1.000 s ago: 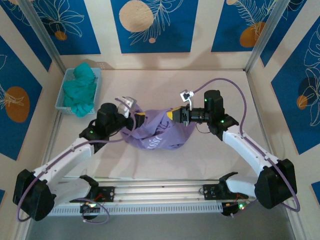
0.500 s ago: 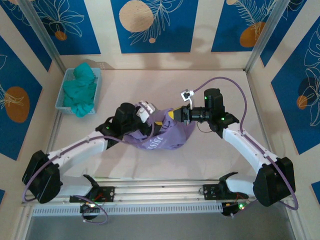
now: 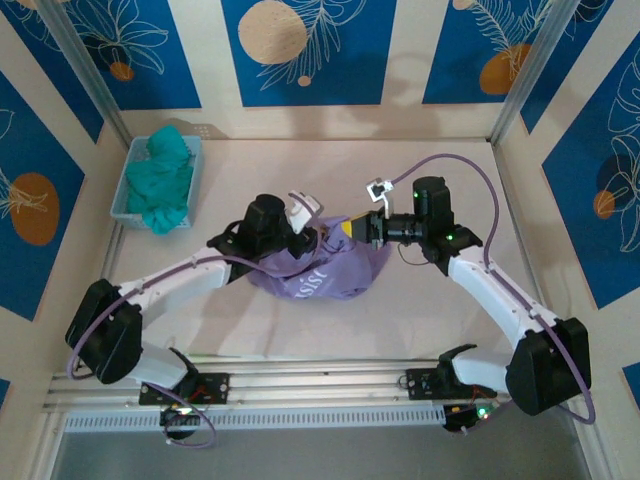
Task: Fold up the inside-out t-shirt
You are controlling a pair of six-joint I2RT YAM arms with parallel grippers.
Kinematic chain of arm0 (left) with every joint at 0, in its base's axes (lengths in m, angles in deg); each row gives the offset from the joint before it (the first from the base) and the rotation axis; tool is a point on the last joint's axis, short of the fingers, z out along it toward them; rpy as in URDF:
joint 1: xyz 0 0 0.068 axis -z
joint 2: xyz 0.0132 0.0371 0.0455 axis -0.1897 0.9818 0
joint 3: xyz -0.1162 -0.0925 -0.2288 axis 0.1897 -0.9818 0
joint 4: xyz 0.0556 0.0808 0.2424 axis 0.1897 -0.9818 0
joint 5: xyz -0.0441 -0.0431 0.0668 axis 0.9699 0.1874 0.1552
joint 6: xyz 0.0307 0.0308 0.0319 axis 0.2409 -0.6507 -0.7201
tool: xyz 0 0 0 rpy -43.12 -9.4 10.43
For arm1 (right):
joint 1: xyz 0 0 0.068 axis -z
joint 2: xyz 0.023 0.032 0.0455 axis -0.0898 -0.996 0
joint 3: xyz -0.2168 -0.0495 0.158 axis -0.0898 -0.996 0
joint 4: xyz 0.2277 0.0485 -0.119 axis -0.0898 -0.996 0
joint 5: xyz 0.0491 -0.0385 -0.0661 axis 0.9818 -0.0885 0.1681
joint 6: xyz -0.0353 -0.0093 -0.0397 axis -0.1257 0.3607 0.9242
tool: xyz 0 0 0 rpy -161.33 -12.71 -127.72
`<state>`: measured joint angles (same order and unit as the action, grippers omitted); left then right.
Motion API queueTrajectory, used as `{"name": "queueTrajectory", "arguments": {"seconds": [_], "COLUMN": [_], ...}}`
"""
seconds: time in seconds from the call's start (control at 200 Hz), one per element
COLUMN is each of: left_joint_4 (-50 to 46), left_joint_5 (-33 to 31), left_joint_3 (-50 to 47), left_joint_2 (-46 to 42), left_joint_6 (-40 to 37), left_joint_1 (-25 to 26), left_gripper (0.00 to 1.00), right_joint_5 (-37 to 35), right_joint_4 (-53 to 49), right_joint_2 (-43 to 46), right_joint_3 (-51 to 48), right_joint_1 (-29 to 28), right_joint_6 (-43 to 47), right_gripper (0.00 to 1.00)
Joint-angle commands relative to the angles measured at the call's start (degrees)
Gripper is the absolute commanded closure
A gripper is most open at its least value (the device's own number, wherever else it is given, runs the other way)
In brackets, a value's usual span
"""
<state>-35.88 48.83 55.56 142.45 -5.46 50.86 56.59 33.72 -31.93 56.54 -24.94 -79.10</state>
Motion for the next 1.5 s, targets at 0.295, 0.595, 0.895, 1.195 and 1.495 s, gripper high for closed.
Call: {"name": "queueTrajectory", "arguments": {"seconds": [0.295, 0.595, 0.895, 1.195, 1.495], "left_joint_4": [-5.24, -1.05, 4.4, 4.75, 4.57], "left_joint_5": [6.41, 23.97, 29.75, 29.62, 29.36], "left_joint_3": [7.16, 0.52, -2.56, -2.82, -3.52], "left_joint_2": [6.62, -8.06, -14.34, -14.42, -15.4], "left_joint_6": [1.83, 17.02, 26.31, 27.52, 26.99], "left_joint_1": [-1.45, -2.71, -4.89, -4.91, -4.93], "left_gripper": [0.8, 1.0, 1.0, 1.0, 1.0], "right_joint_5": [2.02, -29.37, -36.15, -33.33, -36.98], "right_joint_4": [-1.49, -11.52, -15.38, -8.59, 0.75], "right_joint_2": [2.35, 2.47, 9.87, 22.74, 11.09], "right_joint_3": [0.15, 0.94, -0.13, -9.89, -8.46], "right_joint_1": [0.2, -2.16, -8.55, -20.02, -22.04], "right_joint_6": [4.01, -1.14, 5.37, 8.29, -4.01], "right_gripper": [1.0, 0.93, 0.73, 0.66, 0.73]}}
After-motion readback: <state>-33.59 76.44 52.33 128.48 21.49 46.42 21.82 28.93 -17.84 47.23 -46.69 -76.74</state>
